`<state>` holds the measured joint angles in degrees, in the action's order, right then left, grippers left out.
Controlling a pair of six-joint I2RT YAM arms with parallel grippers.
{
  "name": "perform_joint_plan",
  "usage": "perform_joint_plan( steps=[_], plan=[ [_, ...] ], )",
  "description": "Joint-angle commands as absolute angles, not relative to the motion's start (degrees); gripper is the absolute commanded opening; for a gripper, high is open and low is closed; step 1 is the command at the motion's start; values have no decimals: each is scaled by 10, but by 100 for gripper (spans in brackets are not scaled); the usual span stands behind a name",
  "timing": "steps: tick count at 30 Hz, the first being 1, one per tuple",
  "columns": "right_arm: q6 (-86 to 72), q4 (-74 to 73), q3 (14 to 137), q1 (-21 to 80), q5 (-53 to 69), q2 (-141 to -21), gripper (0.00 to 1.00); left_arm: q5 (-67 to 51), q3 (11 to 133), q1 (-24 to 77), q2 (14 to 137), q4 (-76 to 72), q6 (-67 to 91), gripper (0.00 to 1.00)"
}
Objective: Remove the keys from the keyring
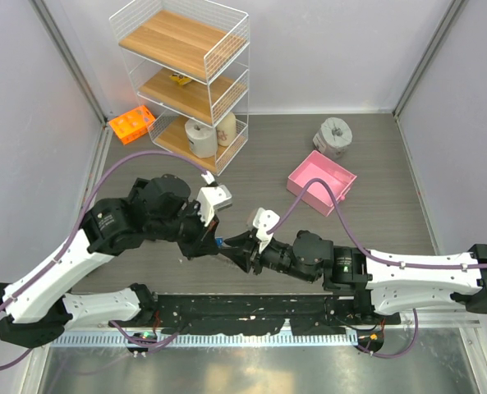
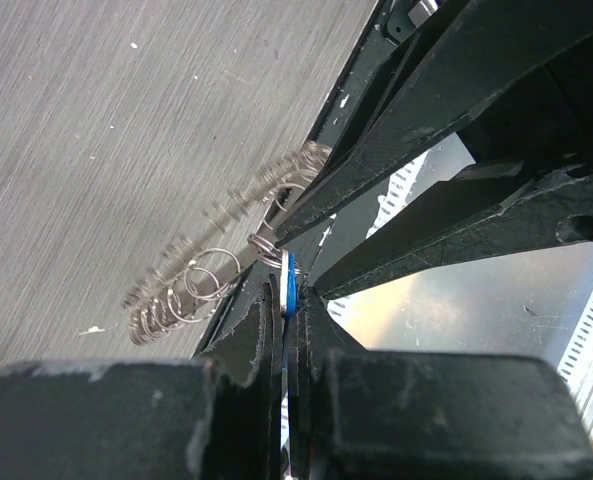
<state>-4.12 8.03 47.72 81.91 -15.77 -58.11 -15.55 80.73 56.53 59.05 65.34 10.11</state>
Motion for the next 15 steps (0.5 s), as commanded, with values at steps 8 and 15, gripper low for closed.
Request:
perform_joint_plan(
  steps=[8, 15],
  plan=[
    [-23, 91, 486, 822, -136, -593, 37, -205, 856, 566, 584, 628, 111, 0],
    [-5, 90, 481, 833, -132, -596, 41, -207, 860, 567, 586, 633, 113, 0]
  ],
)
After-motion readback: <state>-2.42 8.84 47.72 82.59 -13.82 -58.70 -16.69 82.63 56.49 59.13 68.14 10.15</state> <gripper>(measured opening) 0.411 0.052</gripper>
